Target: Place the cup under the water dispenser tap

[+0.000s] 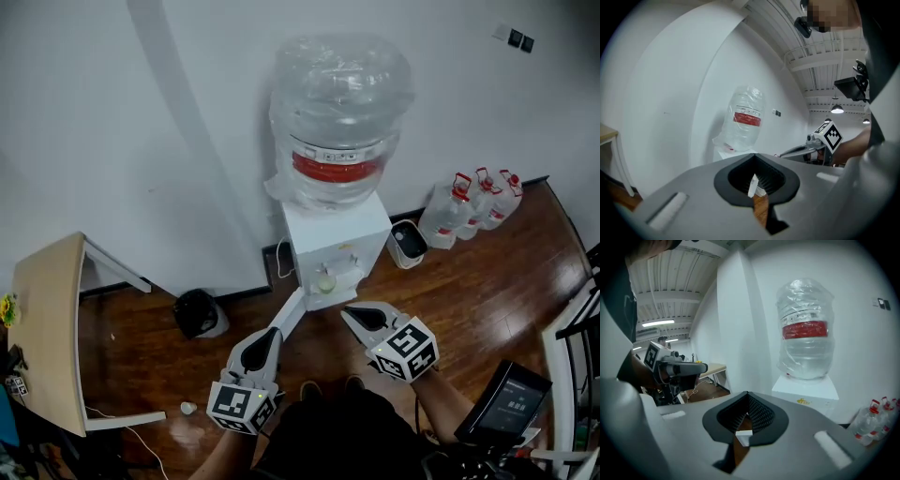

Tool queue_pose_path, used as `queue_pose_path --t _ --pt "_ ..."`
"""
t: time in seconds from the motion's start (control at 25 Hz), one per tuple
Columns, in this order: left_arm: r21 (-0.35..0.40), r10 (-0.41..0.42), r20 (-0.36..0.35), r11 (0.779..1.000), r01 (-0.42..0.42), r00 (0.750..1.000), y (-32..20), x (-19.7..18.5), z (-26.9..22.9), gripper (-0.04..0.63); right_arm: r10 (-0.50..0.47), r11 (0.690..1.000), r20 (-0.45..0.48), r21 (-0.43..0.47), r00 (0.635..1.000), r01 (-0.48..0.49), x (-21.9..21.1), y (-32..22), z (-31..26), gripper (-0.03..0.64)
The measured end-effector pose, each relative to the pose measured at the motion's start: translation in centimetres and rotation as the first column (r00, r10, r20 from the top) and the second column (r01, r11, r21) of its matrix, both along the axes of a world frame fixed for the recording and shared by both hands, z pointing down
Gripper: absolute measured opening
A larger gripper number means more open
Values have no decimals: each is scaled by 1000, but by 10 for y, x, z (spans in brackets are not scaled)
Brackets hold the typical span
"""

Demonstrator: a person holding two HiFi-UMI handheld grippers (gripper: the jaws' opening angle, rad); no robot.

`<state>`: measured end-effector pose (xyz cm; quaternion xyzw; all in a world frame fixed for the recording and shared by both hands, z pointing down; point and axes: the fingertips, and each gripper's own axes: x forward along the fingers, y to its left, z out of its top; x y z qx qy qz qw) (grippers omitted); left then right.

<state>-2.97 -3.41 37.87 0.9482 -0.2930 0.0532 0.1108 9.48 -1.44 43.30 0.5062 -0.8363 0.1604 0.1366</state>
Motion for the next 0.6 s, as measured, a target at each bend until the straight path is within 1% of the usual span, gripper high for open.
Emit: queue_pose_path --t 0.12,0.24,0.32,0.44,0.6 --pt "25 24 -21 999 -23 1000 3 14 -13 20 27 999 29 32 999 -27 15 6 -21 0" --pt "58 51 -14 997 -50 999 9 19 -27 20 46 998 45 46 998 -48 26 11 -36 0" --pt "71 52 -6 996 -52 999 5 19 -34 20 42 997 52 64 998 -45 28 10 -43 0" --pt "52 51 19 997 -52 999 5 18 -33 20 29 996 55 85 998 -34 25 13 -47 0" --pt "77 21 -6 997 -20 1000 3 15 -30 20 41 997 31 70 999 -44 27 12 -44 0"
